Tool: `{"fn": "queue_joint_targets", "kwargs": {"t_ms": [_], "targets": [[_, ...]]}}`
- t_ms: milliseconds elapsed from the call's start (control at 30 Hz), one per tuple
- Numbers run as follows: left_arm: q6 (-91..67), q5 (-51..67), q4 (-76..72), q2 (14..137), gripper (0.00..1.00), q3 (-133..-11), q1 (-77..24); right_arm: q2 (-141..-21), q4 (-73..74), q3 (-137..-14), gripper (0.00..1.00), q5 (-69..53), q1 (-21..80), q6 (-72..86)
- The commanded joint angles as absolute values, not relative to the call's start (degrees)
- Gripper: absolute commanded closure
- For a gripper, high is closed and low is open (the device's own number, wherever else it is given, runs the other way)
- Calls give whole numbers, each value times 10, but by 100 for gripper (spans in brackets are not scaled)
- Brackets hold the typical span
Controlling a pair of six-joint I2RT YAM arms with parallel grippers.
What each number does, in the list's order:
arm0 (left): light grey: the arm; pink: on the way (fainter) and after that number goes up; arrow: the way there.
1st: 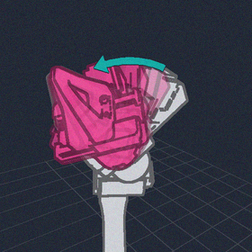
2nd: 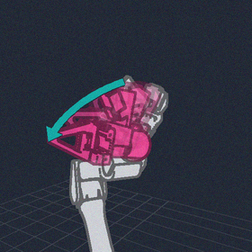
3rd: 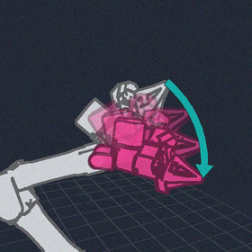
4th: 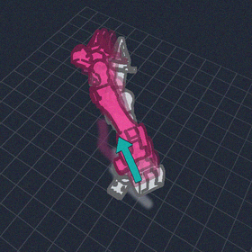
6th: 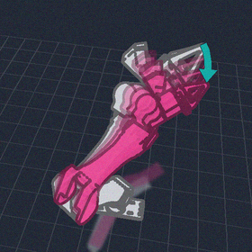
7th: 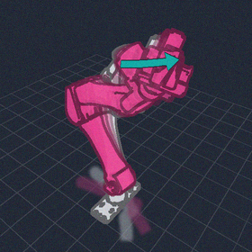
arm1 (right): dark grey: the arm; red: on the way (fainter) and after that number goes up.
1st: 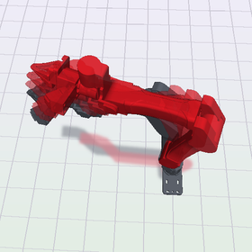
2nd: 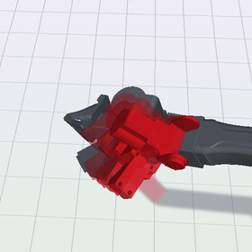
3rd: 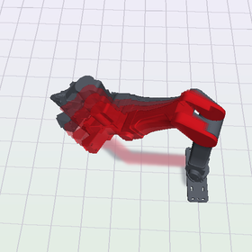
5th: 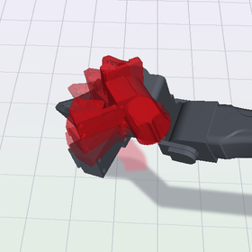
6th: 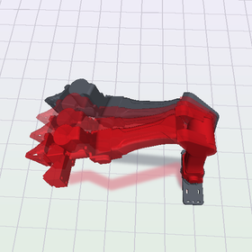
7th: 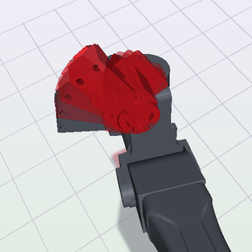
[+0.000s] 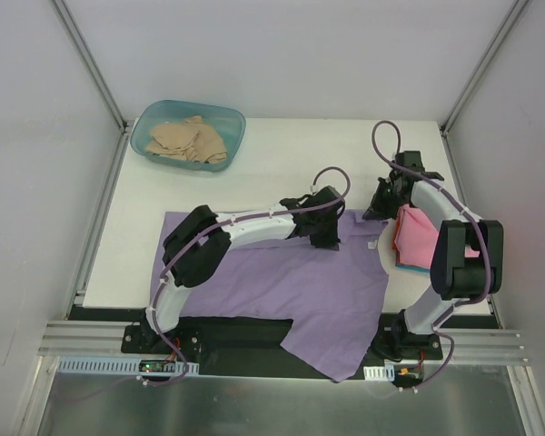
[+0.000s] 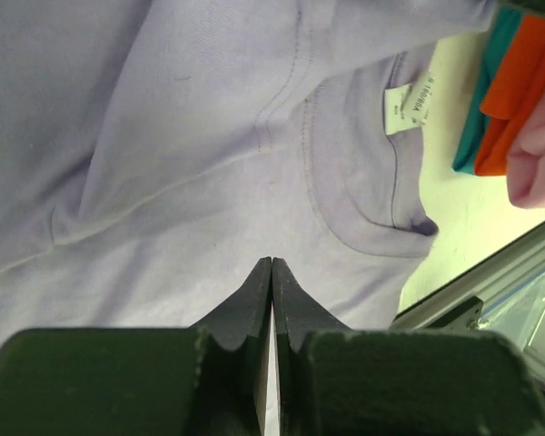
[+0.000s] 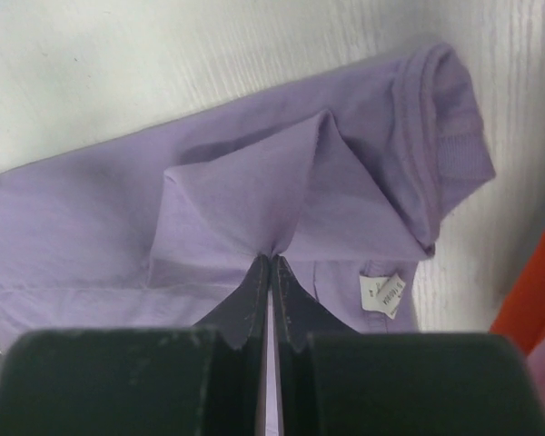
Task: Fold and stack the t-shirts
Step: Fold the flattened tshirt in 1/3 of the way
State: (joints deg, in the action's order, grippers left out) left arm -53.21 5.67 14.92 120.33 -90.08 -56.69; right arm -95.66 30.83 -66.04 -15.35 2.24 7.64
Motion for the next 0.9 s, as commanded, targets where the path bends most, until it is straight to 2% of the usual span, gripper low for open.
{"fn": "queue_joint_targets", "kwargs": {"t_ms": [0,100,200,233,300,333,400,433,467,567,733,867], "targets": [[-529,69,127,1165,100,-886,-573,-911,328,-654,99,-124,28,84],[-515,46,126,1172,100,-894,-572,-923,336,-671,98,-114,28,78],[-510,54,125,1179,97,-903,-558,-954,322,-700,91,-112,32,61],[-511,58,126,1174,97,-899,-554,-964,324,-727,73,-107,33,55],[-508,56,126,1162,90,-889,-540,-986,343,-748,56,-93,35,34],[-505,46,126,1144,76,-872,-536,-988,345,-756,39,-87,37,30],[-493,27,125,1117,56,-852,-532,-977,350,-765,23,-63,44,18],[-489,16,125,1088,36,-831,-528,-970,352,-766,16,-55,48,14],[-481,4,125,1072,24,-819,-526,-962,355,-761,14,-42,53,11],[-463,-47,125,1004,1,-768,-519,-920,354,-737,12,-32,79,8],[-459,-74,125,885,1,-639,-474,-859,349,-645,11,-21,143,43],[-471,-81,125,814,1,-530,-387,-850,323,-597,14,-23,179,82]]}}
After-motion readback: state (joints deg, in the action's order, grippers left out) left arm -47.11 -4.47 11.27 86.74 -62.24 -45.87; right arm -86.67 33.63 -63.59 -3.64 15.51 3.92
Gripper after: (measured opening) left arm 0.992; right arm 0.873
